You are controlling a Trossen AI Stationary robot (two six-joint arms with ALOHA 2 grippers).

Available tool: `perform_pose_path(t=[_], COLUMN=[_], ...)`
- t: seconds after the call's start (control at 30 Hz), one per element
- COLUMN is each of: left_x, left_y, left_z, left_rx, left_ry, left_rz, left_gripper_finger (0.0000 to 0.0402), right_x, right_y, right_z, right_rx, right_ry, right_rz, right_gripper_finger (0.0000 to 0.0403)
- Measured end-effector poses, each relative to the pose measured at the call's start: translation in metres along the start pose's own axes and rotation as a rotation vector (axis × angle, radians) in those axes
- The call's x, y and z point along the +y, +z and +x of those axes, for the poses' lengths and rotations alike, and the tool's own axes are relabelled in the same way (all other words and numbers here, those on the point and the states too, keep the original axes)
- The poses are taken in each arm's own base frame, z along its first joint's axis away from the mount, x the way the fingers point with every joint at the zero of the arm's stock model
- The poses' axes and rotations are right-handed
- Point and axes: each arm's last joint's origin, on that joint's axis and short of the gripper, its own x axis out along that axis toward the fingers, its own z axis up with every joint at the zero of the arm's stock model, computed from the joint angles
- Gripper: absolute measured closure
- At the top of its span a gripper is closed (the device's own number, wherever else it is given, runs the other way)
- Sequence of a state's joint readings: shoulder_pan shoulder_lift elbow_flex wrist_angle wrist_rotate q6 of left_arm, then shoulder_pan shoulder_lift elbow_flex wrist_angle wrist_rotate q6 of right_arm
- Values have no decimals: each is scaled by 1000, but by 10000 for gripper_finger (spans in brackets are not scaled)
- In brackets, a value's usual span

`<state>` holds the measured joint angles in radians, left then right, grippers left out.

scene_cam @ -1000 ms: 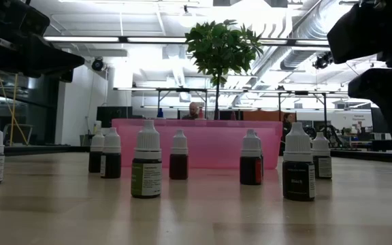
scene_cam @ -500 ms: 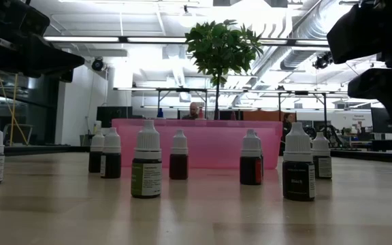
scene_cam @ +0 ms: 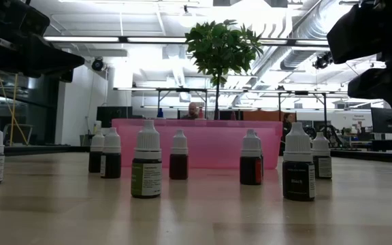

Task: Pick & Place food coloring
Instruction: Put the small black food coloring bottle into the pink container

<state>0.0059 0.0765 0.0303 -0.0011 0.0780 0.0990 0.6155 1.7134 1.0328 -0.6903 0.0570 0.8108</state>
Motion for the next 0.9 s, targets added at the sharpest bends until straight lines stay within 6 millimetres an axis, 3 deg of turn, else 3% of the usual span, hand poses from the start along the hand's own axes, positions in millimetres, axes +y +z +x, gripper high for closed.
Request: perform_pose_path(t=[0.3, 0.5, 0.9], left_x=[0, 0, 0], left_y=[0, 0, 0], left_z=[0, 0, 0], left_rx=[0, 0, 0], left_ry=[0, 0, 0], left_rz=[0, 0, 0], left_gripper_finger=[401, 401, 401], right_x=[0, -1, -24], right_y=[0, 1, 22], right_z=[0, -1, -39], right_rx=[1, 2, -63], right_ry=[2, 9, 137], right_rz=[0, 24, 152], right_gripper_finger=[335, 341, 346])
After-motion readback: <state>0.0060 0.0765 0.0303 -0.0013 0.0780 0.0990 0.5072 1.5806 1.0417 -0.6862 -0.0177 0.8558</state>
